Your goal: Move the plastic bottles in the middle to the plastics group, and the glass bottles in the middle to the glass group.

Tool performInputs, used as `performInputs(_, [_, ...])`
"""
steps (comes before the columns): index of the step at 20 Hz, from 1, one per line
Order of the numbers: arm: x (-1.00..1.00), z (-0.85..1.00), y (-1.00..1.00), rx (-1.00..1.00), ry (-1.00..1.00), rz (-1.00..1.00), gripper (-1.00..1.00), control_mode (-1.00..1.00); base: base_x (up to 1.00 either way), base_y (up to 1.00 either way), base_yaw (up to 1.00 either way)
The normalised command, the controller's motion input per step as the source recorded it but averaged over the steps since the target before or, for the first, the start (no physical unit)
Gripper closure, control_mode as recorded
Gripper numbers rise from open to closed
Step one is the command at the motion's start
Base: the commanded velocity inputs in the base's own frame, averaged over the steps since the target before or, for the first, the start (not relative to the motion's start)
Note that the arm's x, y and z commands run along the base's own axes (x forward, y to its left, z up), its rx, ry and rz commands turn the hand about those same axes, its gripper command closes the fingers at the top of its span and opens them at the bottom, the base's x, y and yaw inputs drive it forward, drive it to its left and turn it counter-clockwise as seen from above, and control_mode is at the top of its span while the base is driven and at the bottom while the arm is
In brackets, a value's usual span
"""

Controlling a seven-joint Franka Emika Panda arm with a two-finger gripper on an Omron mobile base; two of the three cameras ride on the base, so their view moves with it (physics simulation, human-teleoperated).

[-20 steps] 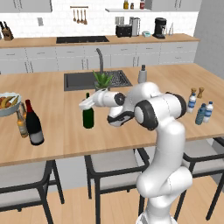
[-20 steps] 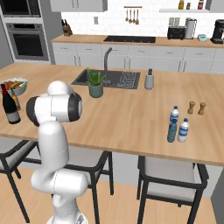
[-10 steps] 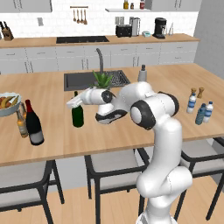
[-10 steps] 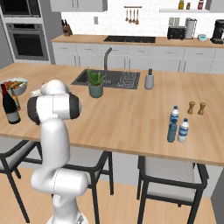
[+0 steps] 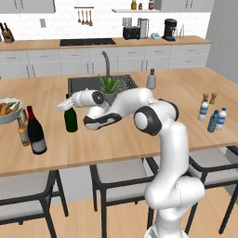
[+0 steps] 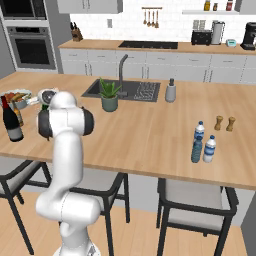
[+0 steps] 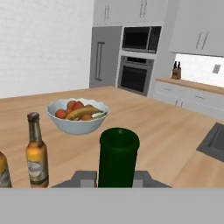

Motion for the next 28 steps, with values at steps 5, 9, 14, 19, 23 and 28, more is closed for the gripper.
performInputs(5, [0.1, 0.0, 0.46, -0.01, 0.0, 0.0, 1.0, -1.0, 0.0, 0.0, 0.0])
performInputs(9, [0.02, 0.0, 0.48, -0.01, 0.0, 0.01, 1.0, -1.0, 0.0, 0.0, 0.0])
performInputs(14, [0.0, -0.01, 0.53, 0.0, 0.0, 0.02, 1.0, -1.0, 0.0, 0.0, 0.0])
performInputs(19, [0.0, -0.01, 0.51, 0.0, -0.02, 0.04, 1.0, -1.0, 0.0, 0.0, 0.0])
performInputs(23, [-0.02, -0.06, 0.42, 0.0, -0.03, 0.05, 1.0, -1.0, 0.0, 0.0, 0.0])
performInputs(28, [-0.05, -0.04, 0.34, 0.0, -0.02, 0.06, 1.0, -1.0, 0.0, 0.0, 0.0])
